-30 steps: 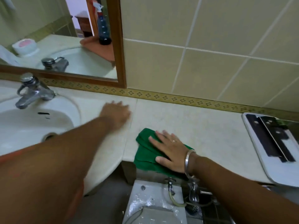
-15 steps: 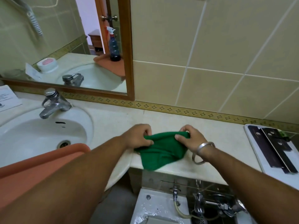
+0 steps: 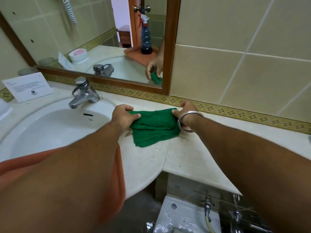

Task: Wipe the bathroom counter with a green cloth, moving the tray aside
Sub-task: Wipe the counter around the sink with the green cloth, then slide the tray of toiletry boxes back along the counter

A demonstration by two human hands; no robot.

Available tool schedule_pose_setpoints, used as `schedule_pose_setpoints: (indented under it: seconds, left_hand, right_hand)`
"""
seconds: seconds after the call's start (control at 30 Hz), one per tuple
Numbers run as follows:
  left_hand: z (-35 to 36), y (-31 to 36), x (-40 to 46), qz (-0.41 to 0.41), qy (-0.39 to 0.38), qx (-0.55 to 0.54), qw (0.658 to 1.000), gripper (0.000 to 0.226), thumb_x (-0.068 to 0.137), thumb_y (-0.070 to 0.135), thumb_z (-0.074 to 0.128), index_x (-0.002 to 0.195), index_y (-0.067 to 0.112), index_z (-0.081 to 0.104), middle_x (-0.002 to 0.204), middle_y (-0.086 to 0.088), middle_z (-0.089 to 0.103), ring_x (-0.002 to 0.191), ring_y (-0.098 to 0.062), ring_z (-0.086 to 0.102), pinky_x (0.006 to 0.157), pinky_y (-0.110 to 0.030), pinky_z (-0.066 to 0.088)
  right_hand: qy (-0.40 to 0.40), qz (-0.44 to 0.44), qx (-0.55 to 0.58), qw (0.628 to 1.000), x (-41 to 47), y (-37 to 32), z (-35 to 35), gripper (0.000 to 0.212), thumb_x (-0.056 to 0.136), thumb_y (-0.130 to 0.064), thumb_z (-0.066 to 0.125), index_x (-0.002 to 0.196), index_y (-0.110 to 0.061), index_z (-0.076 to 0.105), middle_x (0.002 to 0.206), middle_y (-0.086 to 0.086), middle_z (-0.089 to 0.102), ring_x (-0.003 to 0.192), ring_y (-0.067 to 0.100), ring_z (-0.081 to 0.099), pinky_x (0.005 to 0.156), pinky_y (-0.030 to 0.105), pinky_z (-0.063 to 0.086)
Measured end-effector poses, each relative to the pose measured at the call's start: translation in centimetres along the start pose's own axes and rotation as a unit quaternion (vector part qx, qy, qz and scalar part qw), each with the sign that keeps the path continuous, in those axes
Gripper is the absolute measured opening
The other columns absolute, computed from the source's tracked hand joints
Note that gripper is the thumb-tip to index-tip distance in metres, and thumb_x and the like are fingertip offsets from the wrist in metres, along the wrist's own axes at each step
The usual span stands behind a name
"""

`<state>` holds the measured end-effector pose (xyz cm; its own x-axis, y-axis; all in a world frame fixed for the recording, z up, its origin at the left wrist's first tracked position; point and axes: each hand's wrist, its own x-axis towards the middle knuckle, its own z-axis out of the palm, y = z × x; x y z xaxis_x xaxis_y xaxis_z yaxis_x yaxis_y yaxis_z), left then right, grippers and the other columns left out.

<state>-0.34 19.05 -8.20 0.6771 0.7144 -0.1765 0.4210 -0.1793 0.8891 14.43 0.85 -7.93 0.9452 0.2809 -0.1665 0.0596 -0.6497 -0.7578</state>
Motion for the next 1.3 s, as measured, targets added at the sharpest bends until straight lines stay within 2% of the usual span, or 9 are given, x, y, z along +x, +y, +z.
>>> schedule_pose_setpoints:
  seconds: [0.1, 0.23, 0.5, 0.6, 0.7, 0.87, 0.97, 1.13, 1.3]
  left_hand:
    - [-0.1, -2.5, 0.1, 0.072, 0.008, 0.196, 0.978, 0.06, 0.083, 0.02, 0.078, 0.136, 0.012, 0.052, 0.134, -0.009, 0.057, 0.119, -0.026, 0.055, 0.103, -0.036, 0.045]
    - [1.2, -5.3, -1.6, 0.166, -0.085, 0.444, 0.876, 0.061, 0.083, 0.036, 0.074, 0.136, 0.025, 0.048, 0.135, -0.004, 0.055, 0.12, -0.025, 0.053, 0.101, -0.041, 0.045]
    - [8.6, -0.8, -5.7, 0.271, -0.152, 0.516, 0.798, 0.1, 0.085, 0.057, 0.063, 0.157, 0.026, 0.001, 0.165, -0.004, 0.005, 0.151, -0.028, 0.006, 0.122, -0.048, 0.007]
    - [13.5, 1.7, -8.3, 0.333, -0.184, 0.515, 0.768, 0.098, 0.085, 0.062, 0.058, 0.156, 0.027, 0.001, 0.165, -0.005, 0.005, 0.151, -0.028, 0.003, 0.121, -0.048, 0.0]
    - [19.7, 5.8, -10.3, 0.4, -0.204, 0.506, 0.737, 0.088, 0.087, 0.064, 0.053, 0.155, 0.023, 0.016, 0.162, -0.008, 0.021, 0.149, -0.028, 0.016, 0.12, -0.046, 0.011]
    - [32.3, 13.3, -12.9, 0.429, -0.232, 0.465, 0.739, 0.057, 0.091, 0.058, 0.049, 0.138, 0.026, 0.05, 0.143, -0.002, 0.053, 0.129, -0.026, 0.049, 0.103, -0.042, 0.038]
    - [38.4, 16.2, -13.8, 0.392, -0.259, 0.455, 0.757, 0.046, 0.094, 0.048, 0.049, 0.133, 0.024, 0.053, 0.138, -0.006, 0.057, 0.125, -0.029, 0.053, 0.1, -0.041, 0.043]
    - [44.9, 17.4, -12.9, 0.299, -0.223, 0.486, 0.791, 0.035, 0.095, 0.041, 0.052, 0.119, 0.016, 0.063, 0.128, -0.011, 0.063, 0.119, -0.032, 0.058, 0.099, -0.042, 0.044]
    - [51.2, 18.1, -14.6, 0.285, -0.233, 0.486, 0.792, 0.038, 0.093, 0.033, 0.05, 0.122, 0.012, 0.062, 0.131, -0.013, 0.061, 0.12, -0.033, 0.057, 0.099, -0.04, 0.045]
  right_hand:
    - [0.014, -0.038, -0.088, 0.995, -0.2, 1.7, 2.5, 0.044, 0.084, -0.028, 0.07, 0.123, -0.017, 0.052, 0.123, 0.008, 0.06, 0.102, 0.027, 0.058, 0.079, 0.031, 0.043]
    - [-0.037, -0.098, -0.265, 0.959, -3.2, 5.2, 4.5, 0.049, 0.088, -0.035, 0.06, 0.132, -0.022, 0.044, 0.134, 0.01, 0.05, 0.116, 0.032, 0.053, 0.093, 0.041, 0.047]
    - [0.011, -0.1, -0.371, 0.923, -10.7, 8.9, -3.4, 0.056, 0.09, -0.043, 0.053, 0.141, -0.026, 0.036, 0.154, 0.007, 0.031, 0.14, 0.028, 0.03, 0.109, 0.041, 0.032]
    - [0.027, -0.039, -0.375, 0.926, -14.4, 12.3, -8.5, 0.055, 0.089, -0.042, 0.052, 0.139, -0.025, 0.037, 0.153, 0.008, 0.032, 0.137, 0.028, 0.032, 0.107, 0.041, 0.035]
    - [0.047, 0.058, -0.346, 0.935, -18.0, 16.4, -14.5, 0.05, 0.089, -0.043, 0.052, 0.134, -0.024, 0.041, 0.141, 0.006, 0.043, 0.125, 0.029, 0.045, 0.096, 0.043, 0.042]
    - [0.101, 0.233, -0.255, 0.933, -21.9, 24.0, -24.3, 0.039, 0.091, -0.048, 0.046, 0.112, -0.017, 0.056, 0.116, 0.009, 0.065, 0.105, 0.029, 0.06, 0.082, 0.033, 0.044]
    - [0.121, 0.324, -0.165, 0.924, -22.6, 27.8, -27.1, 0.055, 0.091, -0.055, 0.041, 0.113, -0.009, 0.064, 0.121, 0.015, 0.064, 0.108, 0.03, 0.06, 0.086, 0.032, 0.044]
    - [0.142, 0.387, 0.02, 0.911, -21.1, 31.2, -27.6, 0.05, 0.093, -0.046, 0.045, 0.104, -0.003, 0.069, 0.11, 0.017, 0.069, 0.1, 0.032, 0.064, 0.075, 0.026, 0.043]
    - [0.173, 0.404, 0.184, 0.879, -20.3, 34.7, -29.0, 0.026, 0.078, -0.028, 0.053, 0.076, -0.006, 0.066, 0.08, 0.012, 0.072, 0.077, 0.033, 0.07, 0.075, 0.041, 0.057]
